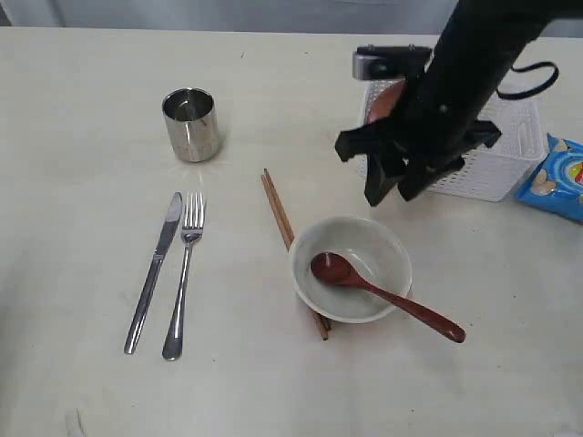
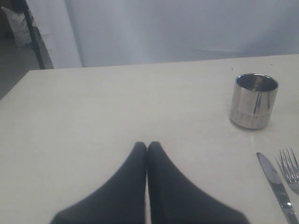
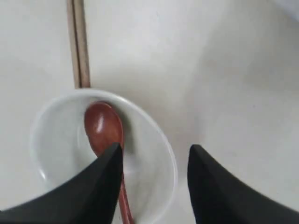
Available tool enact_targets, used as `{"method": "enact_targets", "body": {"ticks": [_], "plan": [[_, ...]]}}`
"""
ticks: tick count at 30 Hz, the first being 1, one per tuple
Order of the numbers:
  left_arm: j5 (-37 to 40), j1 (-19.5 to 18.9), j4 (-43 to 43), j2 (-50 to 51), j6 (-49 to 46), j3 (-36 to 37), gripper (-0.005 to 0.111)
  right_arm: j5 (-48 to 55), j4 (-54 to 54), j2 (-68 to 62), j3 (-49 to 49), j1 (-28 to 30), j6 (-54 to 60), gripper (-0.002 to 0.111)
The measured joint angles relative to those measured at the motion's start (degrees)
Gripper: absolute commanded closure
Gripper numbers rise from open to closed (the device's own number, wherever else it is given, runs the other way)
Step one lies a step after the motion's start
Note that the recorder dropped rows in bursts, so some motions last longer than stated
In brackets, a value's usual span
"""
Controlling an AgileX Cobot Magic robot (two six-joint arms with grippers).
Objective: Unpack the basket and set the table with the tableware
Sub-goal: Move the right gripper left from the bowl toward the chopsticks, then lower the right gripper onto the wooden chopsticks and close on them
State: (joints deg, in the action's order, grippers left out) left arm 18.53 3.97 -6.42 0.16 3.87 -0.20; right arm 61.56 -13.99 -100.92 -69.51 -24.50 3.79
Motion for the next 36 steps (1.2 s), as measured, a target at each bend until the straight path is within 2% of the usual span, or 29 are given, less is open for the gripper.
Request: {"method": "enact_targets", "body": {"ticks": [3, 8, 14, 23, 36], "plan": [[0.00, 0.00, 0.00, 0.00, 0.00, 0.00, 0.107, -0.07, 0.22, 0.00, -4.47, -2.01, -0.33, 0.065], [0.00, 0.00, 0.00, 0.00, 0.00, 0.00, 0.107, -3.03, 3.48, -0.65, -8.94, -10.37, -4.14, 0.065], [0.00, 0.00, 0.00, 0.00, 0.00, 0.00, 0.107, 0.06, 9.83, -9.49, -18.30, -17.75, -10.08, 0.065], [0.00, 0.00, 0.00, 0.00, 0.00, 0.00, 0.107, 2.00, 11.29, -24.86, -30.12, -18.48, -11.50, 0.065], [0.00, 0.00, 0.00, 0.00, 0.00, 0.00, 0.107, 2.99, 13.40, -31.02, -31.95, -18.48, -11.50, 0.065]]}}
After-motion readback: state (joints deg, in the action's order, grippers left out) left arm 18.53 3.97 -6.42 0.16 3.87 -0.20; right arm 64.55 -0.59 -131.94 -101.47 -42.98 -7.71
